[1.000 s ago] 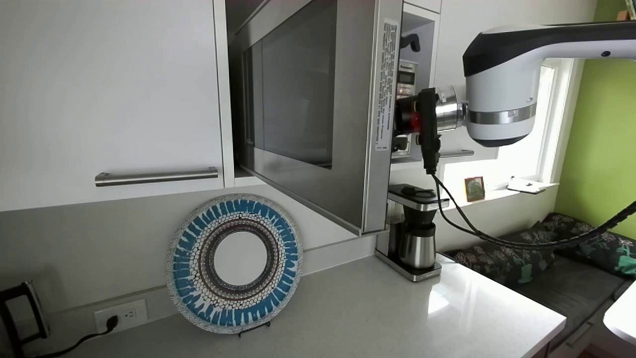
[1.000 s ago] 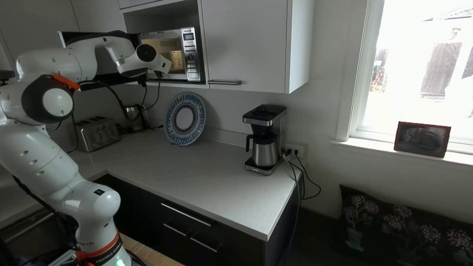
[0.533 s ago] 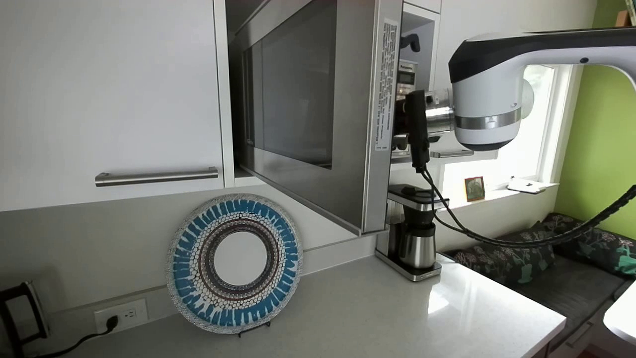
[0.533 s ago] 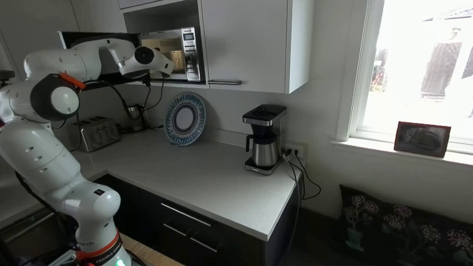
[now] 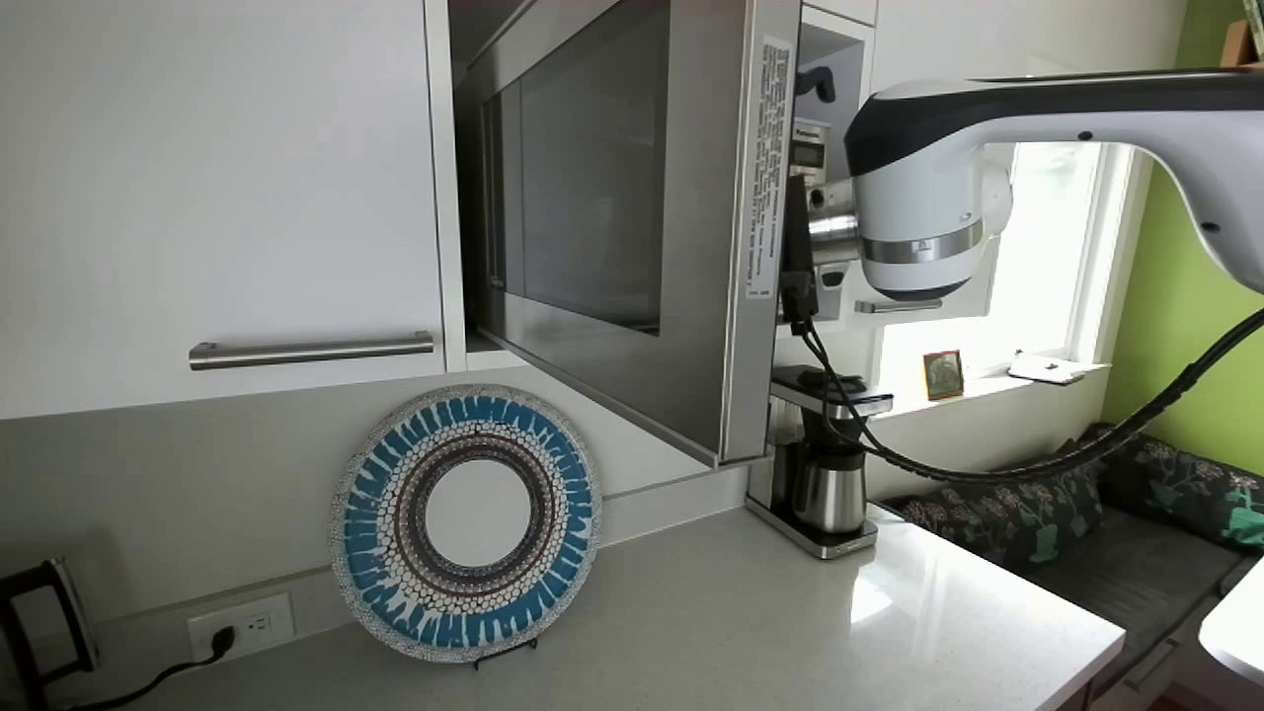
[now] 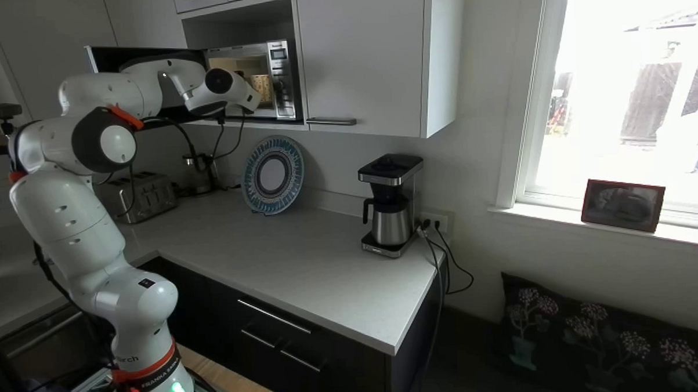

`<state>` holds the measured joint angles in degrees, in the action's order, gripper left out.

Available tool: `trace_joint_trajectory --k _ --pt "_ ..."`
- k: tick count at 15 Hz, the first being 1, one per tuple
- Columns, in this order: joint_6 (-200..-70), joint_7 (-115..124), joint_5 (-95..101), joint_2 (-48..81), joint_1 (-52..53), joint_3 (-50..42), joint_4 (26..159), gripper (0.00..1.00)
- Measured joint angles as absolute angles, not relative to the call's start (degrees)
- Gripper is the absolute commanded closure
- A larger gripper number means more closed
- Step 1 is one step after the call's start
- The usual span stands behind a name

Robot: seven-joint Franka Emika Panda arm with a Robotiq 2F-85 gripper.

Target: Remove the white plate with a cup on top from the microwave and place it on the table

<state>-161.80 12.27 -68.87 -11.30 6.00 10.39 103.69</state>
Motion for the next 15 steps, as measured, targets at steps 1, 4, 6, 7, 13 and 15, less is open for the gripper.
trace_joint_trajectory --k 1,4,6,7,13,15 --pt "-161.8 13.4 -67.5 -10.5 6.0 10.3 103.1 0.00" --pt "-161.8 16.6 -64.5 -8.2 6.0 10.2 100.9 0.17" --pt "-161.8 18.2 -63.3 -7.0 6.0 10.2 99.4 0.38" --pt "-161.8 18.9 -62.8 -6.5 6.1 10.2 98.8 0.40" --pt "-161.8 22.1 -59.6 -4.7 6.1 10.2 96.8 0.29" --pt "-161.8 23.5 -58.2 -4.4 6.1 10.0 96.7 0.16"
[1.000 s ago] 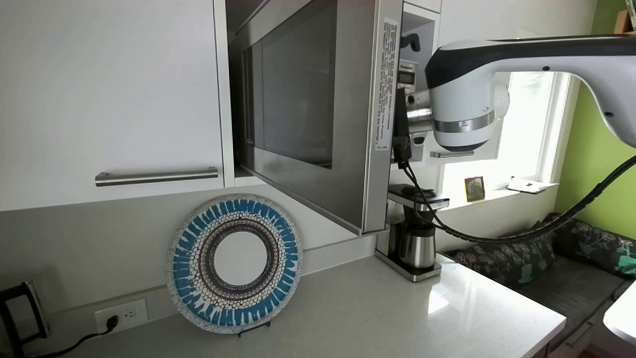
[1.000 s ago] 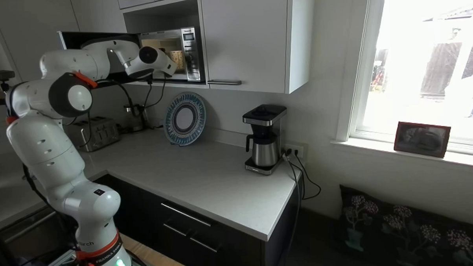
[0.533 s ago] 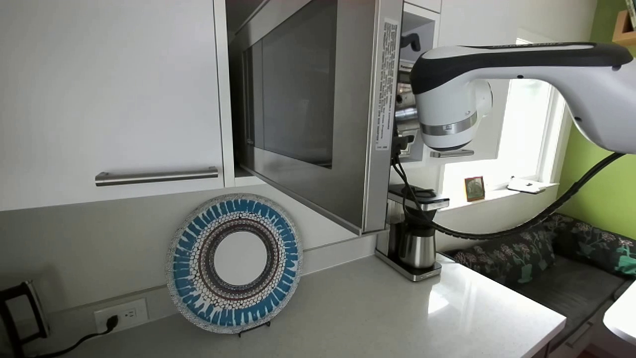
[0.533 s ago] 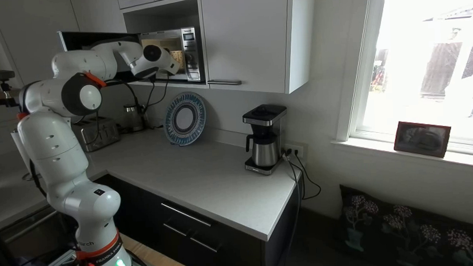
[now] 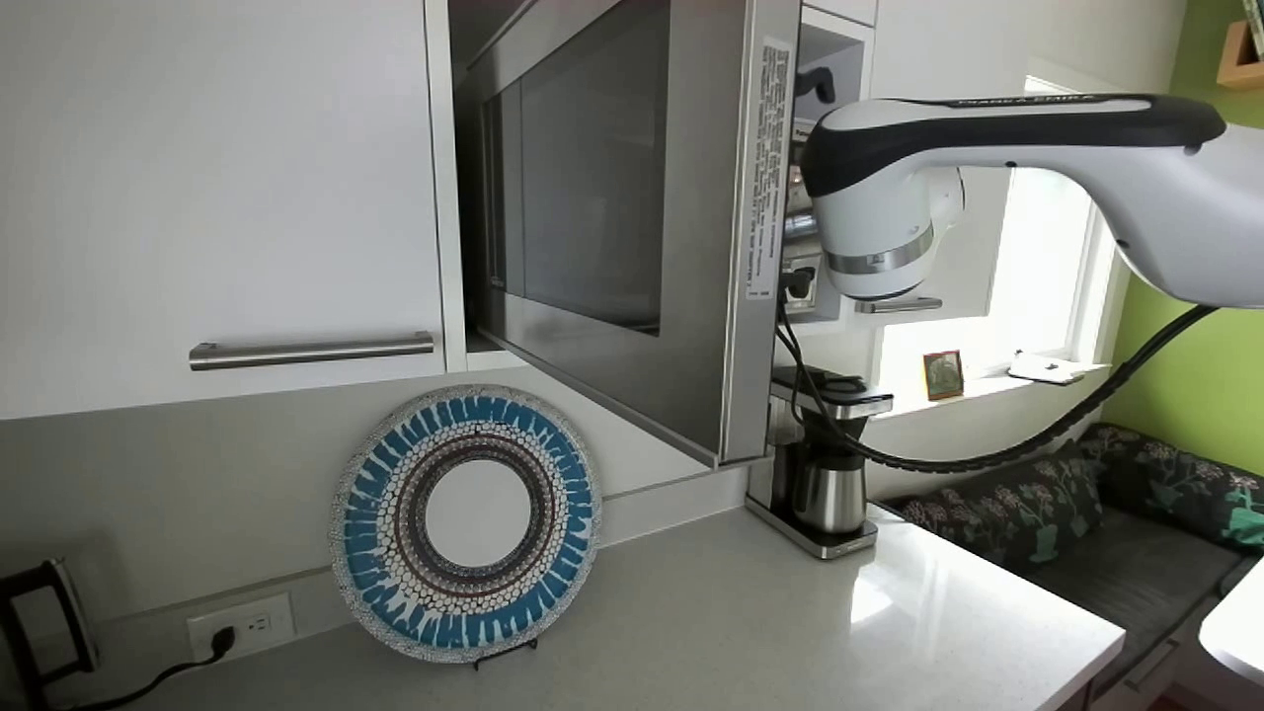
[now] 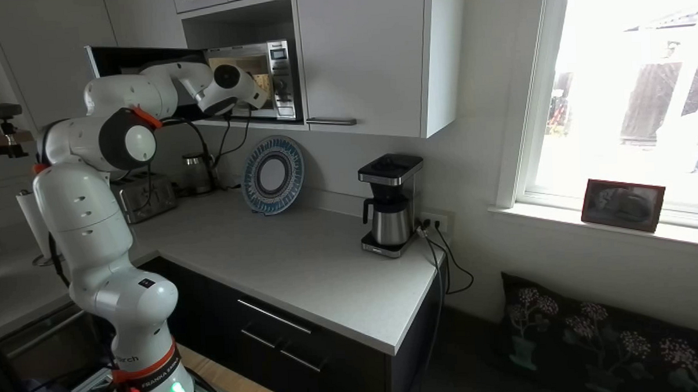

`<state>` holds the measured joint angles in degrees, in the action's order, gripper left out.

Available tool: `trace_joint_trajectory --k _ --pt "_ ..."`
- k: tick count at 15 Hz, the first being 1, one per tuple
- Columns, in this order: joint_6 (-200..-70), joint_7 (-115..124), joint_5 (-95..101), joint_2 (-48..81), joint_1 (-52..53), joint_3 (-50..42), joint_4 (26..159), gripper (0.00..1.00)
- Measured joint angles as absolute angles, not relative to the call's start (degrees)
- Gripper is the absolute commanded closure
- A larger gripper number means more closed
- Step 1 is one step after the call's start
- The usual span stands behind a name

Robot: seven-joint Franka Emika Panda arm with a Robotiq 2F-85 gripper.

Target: Remove the white plate with a cup on top from the microwave and place it on the table

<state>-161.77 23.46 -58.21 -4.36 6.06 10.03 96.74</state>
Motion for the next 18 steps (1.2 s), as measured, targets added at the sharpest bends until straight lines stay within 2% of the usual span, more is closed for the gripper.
trace_joint_trajectory --k 2,3,4,5,6,7,8,10,17,18 --pt "-161.8 24.5 -57.4 -4.2 6.1 9.9 96.4 0.02" --pt "-161.8 25.0 -57.0 -4.1 6.1 9.9 96.1 0.00" --pt "-161.8 25.5 -56.8 -4.0 6.1 9.9 95.8 0.13" --pt "-161.7 25.9 -56.8 -4.0 6.1 9.9 95.6 0.19" --pt "-161.7 26.1 -56.7 -4.0 6.1 9.9 95.6 0.22" --pt "-161.7 26.3 -56.7 -4.0 6.1 9.9 95.6 0.09" --pt "-161.6 26.5 -56.7 -4.0 6.1 9.9 95.6 0.09" --pt "-161.6 27.3 -56.3 -3.8 6.1 9.9 95.6 0.00" --pt "-161.6 31.7 -52.0 -3.3 6.1 9.7 95.3 0.00" --pt "-161.6 32.2 -51.6 -3.3 6.1 9.7 95.3 0.08"
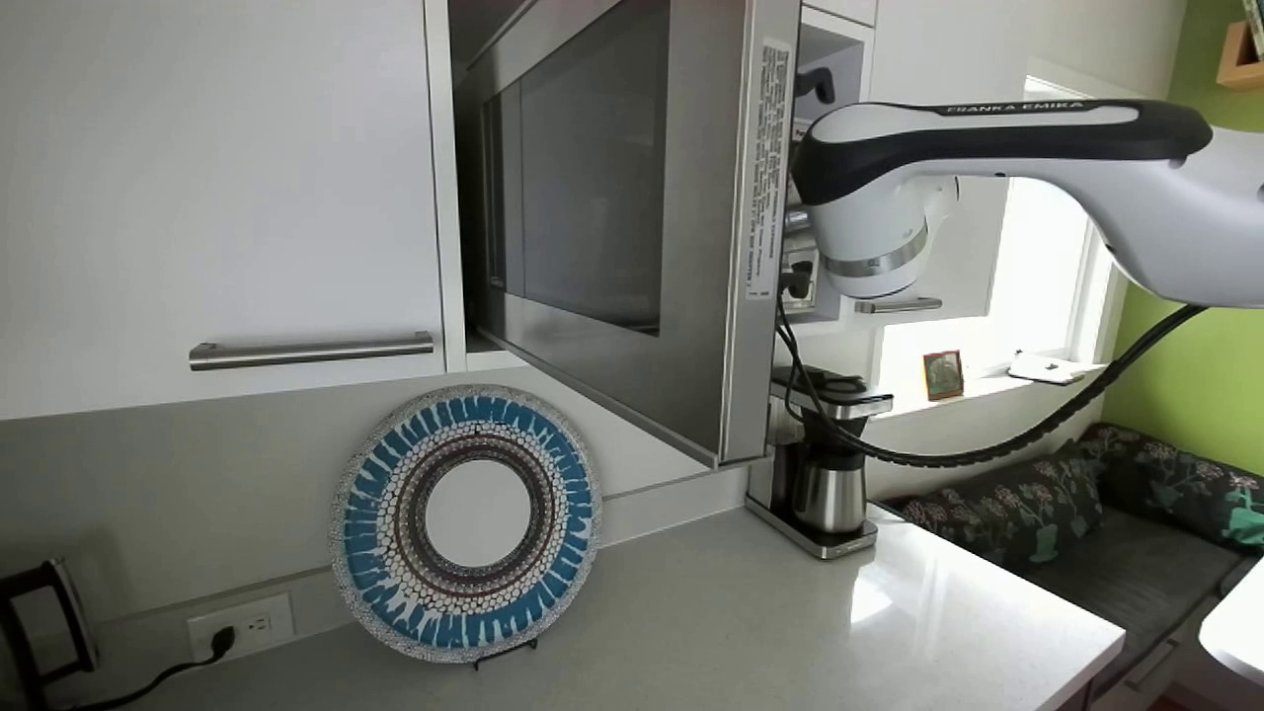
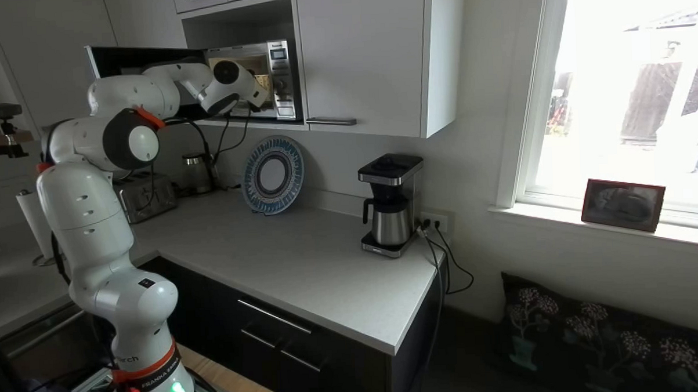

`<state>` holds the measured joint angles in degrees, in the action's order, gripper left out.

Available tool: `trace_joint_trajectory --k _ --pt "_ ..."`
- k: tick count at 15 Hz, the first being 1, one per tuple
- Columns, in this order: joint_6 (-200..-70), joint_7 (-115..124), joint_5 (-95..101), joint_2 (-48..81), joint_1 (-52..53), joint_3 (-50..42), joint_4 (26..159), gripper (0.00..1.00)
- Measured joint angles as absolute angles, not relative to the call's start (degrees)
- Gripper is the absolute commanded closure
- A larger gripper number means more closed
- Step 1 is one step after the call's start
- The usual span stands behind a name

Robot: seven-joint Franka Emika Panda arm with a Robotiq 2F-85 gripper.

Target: Remove the white plate with a cup on top from the microwave and place it on the table

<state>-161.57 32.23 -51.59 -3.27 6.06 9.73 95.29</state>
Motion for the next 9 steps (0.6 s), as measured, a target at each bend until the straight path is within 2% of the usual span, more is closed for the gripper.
trace_joint_trajectory --k 1,9 --pt "-161.6 32.6 -51.3 -3.3 6.1 9.7 95.3 0.27" --pt "-158.1 34.8 -50.3 -3.8 6.1 9.2 95.9 0.87"
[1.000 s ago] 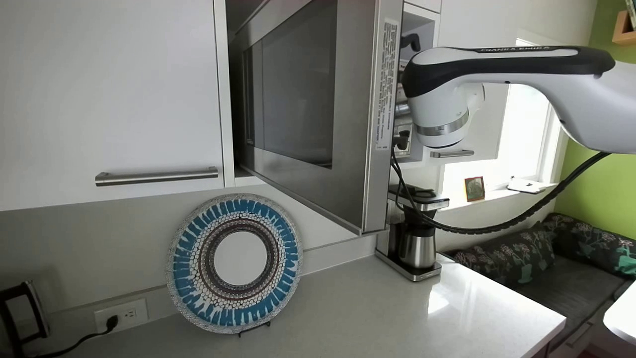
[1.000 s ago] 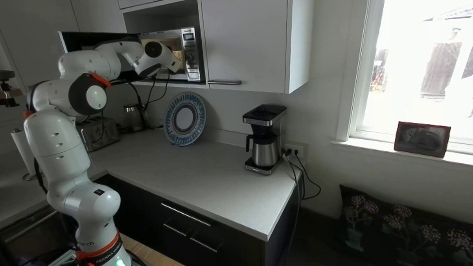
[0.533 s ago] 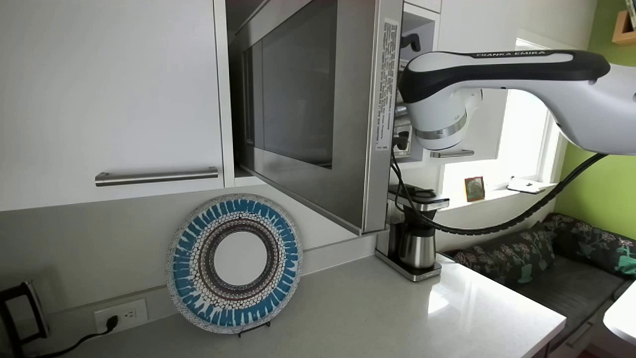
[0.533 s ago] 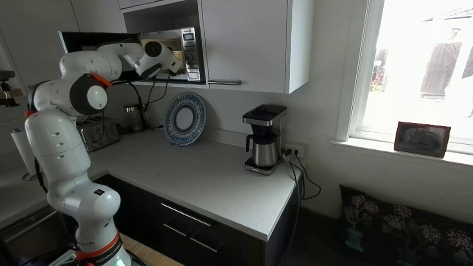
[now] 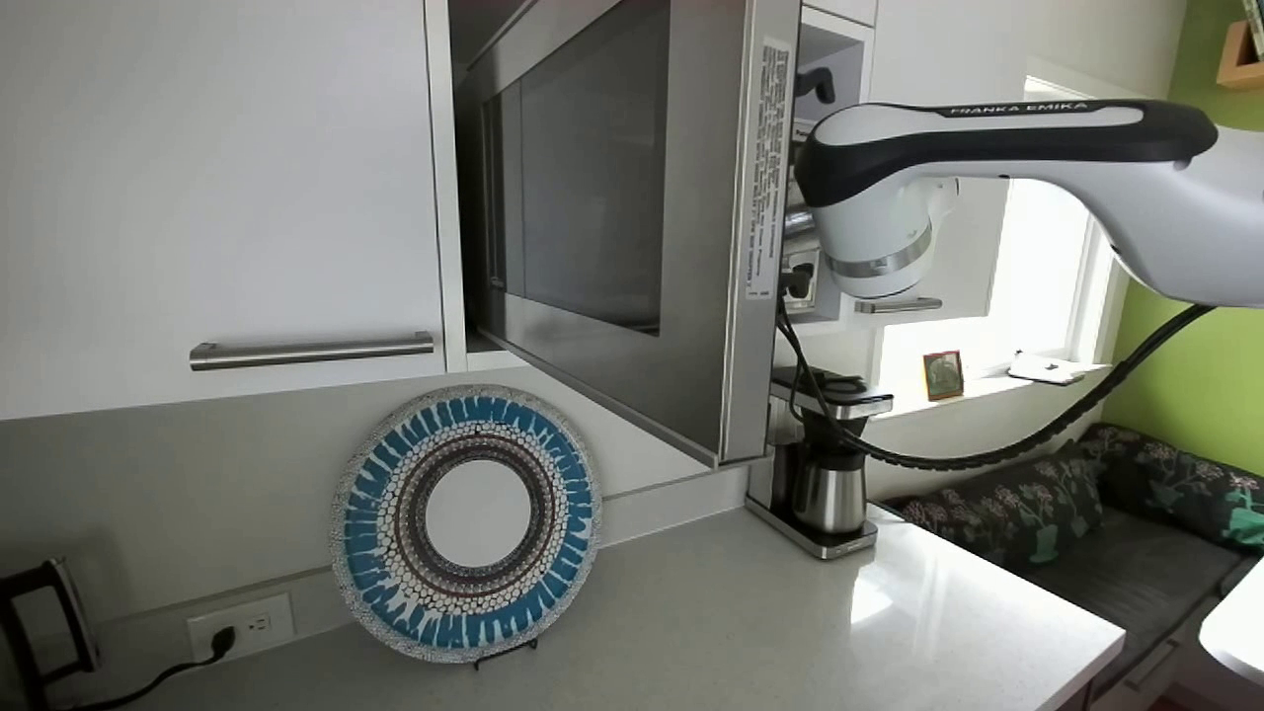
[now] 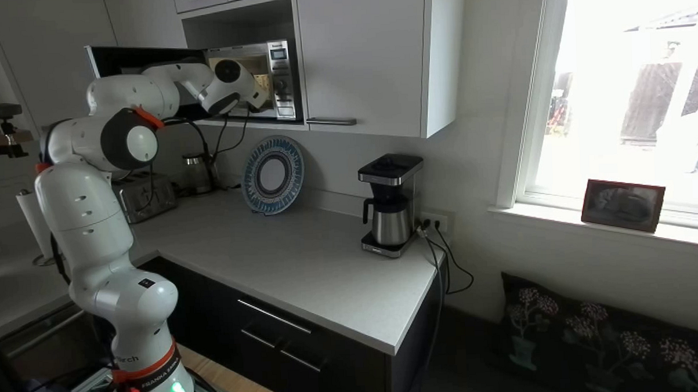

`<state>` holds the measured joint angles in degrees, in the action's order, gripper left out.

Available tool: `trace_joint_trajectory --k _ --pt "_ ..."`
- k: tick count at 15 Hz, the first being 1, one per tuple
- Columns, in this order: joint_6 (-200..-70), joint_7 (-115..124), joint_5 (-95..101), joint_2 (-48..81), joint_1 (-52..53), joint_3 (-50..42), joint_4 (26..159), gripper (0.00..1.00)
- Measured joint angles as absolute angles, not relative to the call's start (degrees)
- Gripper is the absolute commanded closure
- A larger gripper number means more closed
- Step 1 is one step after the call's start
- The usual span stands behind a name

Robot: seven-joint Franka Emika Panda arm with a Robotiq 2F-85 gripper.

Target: Remove the white plate with a cup on top from the microwave and place it on the table

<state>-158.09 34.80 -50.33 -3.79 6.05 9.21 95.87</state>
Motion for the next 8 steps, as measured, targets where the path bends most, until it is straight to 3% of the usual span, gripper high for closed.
trace_joint_trajectory --k 2,8 --pt "-156.9 35.6 -50.0 -4.0 6.1 9.2 96.0 1.00" --pt "-155.2 37.2 -49.4 -4.5 6.1 9.1 96.1 0.99"
